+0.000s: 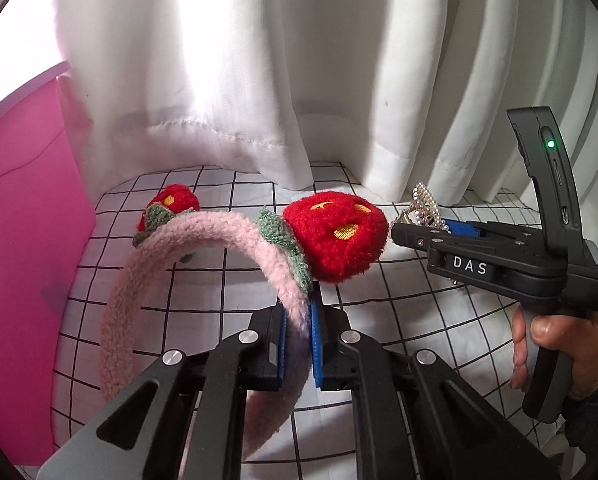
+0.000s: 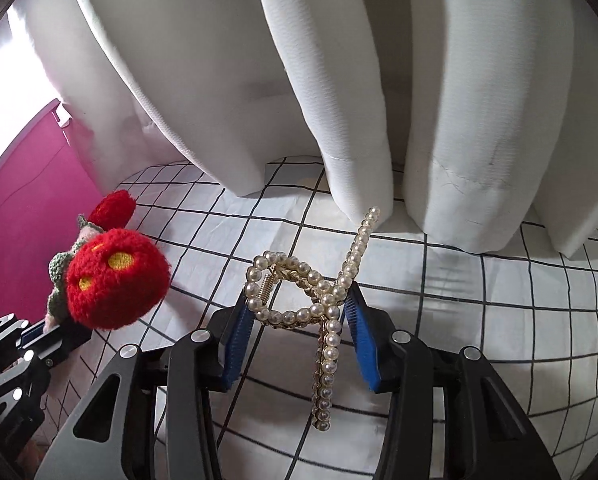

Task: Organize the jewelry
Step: 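Carry the headband and pearl clip into the pink tub and open both tools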

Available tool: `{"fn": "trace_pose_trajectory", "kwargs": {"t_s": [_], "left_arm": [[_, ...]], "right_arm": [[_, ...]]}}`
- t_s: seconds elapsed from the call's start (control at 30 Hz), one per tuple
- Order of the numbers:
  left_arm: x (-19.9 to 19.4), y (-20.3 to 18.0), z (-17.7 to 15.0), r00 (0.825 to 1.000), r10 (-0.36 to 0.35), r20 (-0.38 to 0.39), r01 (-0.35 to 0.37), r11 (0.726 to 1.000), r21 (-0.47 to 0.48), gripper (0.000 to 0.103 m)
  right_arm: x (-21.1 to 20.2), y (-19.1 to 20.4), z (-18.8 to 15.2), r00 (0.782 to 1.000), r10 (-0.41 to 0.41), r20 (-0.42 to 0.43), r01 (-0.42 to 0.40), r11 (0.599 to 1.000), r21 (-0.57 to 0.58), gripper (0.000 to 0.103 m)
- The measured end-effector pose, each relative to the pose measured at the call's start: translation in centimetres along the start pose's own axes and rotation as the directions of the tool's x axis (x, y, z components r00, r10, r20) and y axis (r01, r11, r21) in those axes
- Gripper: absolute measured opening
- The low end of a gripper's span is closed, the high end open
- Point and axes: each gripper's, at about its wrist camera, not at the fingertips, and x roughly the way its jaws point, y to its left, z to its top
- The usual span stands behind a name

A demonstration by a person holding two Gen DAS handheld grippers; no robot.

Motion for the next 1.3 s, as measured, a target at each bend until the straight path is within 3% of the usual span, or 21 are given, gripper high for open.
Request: {"fn": "trace_pose_trajectory", "kwargs": {"t_s": [0.43, 0.67, 0.97, 1.13, 1.3], "left_arm": [[-11.6, -1.7, 3.8, 0.987, -0.032, 0.157, 0.026, 0.999, 0.040, 0.010], [-18.4, 1.1, 6.4, 0.964, 0.031, 0.265, -0.031, 1.000, -0.003, 0.010], [-24.4, 9.6, 6.1, 0.931, 0.219, 0.293, -0.192, 0.974, -0.117, 0.010], [-25.3, 14.4, 4.6, 0.926, 0.286, 0.247, -0.247, 0.953, -0.176, 0.010], [-24.9, 18.2, 3.0, 0.924, 0.327, 0.200, -0.279, 0.931, -0.235, 0.010]], "right_arm": [[-11.4, 2.6, 0.2, 0.996, 0.013, 0.085, -0.010, 0.999, -0.035, 0.044], [-16.1, 7.7, 2.9, 0.983, 0.087, 0.162, -0.069, 0.991, -0.112, 0.044], [-15.7, 18.7, 6.9, 0.943, 0.281, 0.179, -0.230, 0.938, -0.260, 0.044], [-13.9, 25.3, 8.7, 0.922, 0.360, 0.145, -0.293, 0.890, -0.350, 0.044], [-11.1, 30.8, 10.1, 0.915, 0.395, 0.078, -0.333, 0.851, -0.406, 0.044]]}}
